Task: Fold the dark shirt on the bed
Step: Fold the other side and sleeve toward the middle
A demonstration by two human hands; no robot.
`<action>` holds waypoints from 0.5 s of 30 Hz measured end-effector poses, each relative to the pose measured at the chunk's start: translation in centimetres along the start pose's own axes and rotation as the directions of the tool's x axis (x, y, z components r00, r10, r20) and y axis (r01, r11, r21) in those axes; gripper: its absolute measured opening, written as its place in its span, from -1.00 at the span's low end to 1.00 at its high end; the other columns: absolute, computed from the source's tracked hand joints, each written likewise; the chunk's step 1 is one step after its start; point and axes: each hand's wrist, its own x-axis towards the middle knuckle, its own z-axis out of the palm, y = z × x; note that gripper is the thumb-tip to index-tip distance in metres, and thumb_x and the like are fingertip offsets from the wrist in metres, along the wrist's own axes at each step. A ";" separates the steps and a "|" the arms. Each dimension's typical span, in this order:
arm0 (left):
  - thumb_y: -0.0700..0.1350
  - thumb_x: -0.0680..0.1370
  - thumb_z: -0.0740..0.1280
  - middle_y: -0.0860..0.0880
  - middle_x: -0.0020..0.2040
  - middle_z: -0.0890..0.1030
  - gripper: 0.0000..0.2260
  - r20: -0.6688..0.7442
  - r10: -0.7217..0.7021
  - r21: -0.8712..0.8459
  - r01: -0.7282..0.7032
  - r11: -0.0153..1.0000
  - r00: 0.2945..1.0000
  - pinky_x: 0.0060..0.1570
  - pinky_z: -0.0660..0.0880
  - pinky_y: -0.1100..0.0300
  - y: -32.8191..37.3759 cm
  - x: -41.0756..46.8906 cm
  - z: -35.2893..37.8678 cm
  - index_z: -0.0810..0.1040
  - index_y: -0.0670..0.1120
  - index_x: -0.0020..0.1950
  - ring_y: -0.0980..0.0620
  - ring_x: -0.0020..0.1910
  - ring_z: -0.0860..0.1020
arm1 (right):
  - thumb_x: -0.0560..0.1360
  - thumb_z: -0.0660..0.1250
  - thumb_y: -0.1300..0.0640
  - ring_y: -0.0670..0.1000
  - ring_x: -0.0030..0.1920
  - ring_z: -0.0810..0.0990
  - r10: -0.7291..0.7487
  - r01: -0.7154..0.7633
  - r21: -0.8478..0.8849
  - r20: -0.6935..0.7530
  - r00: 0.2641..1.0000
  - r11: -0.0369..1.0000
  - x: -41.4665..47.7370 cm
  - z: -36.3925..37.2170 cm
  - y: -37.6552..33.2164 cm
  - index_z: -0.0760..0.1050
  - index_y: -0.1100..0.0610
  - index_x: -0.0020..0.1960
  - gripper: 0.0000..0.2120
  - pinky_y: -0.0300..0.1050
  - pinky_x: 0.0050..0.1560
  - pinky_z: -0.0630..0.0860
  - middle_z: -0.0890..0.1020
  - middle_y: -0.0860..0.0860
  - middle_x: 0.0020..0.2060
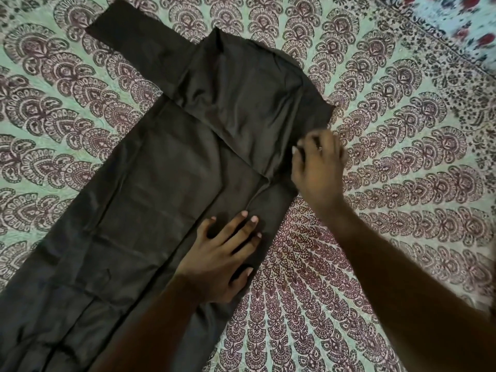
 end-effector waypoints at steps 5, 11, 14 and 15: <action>0.20 0.52 0.28 -0.05 0.64 0.28 -0.41 0.006 -0.004 -0.004 0.004 1.000 1.000 0.32 0.25 -0.27 -0.1 0.0 0.2 0.43 0.02 0.52 -0.07 0.64 0.20 | 0.66 0.07 -0.23 0.16 0.57 0.29 -0.126 0.157 -0.067 0.334 0.934 0.985 -3.7 1.3 1.4 0.35 0.14 0.54 -0.39 0.27 0.48 0.21 0.27 0.14 0.60; 0.21 0.51 0.29 -0.04 0.64 0.27 -0.41 -0.002 0.000 0.012 0.000 1.000 1.000 0.32 0.25 -0.26 -0.1 0.1 0.1 0.45 0.02 0.50 -0.07 0.63 0.21 | 0.55 -0.16 -0.48 0.19 0.67 -0.15 0.117 -0.041 -0.163 0.489 0.864 0.986 7.7 2.4 6.4 -0.14 -0.18 0.67 -0.23 0.50 0.52 -0.06 -0.14 -0.02 0.69; 0.21 0.52 0.28 -0.04 0.64 0.27 -0.42 0.005 0.000 0.015 0.000 1.000 1.000 0.33 0.24 -0.27 -0.1 0.1 0.1 0.45 0.02 0.50 -0.07 0.64 0.20 | 0.65 -0.06 -0.37 0.20 0.67 -0.18 0.190 -0.135 -0.152 0.458 0.869 0.979 8.4 1.7 5.8 -0.08 -0.07 0.69 -0.29 0.49 0.54 -0.14 -0.12 0.05 0.69; 0.20 0.52 0.28 -0.04 0.64 0.27 -0.42 0.007 0.000 0.014 0.000 1.000 1.000 0.33 0.24 -0.27 -0.1 0.1 0.1 0.45 0.01 0.50 -0.08 0.63 0.21 | 0.68 -0.04 -0.30 0.19 0.67 -0.16 0.197 -0.147 -0.150 0.409 0.891 0.978 7.4 1.3 4.9 -0.03 0.01 0.69 -0.32 0.47 0.56 -0.12 -0.09 0.08 0.69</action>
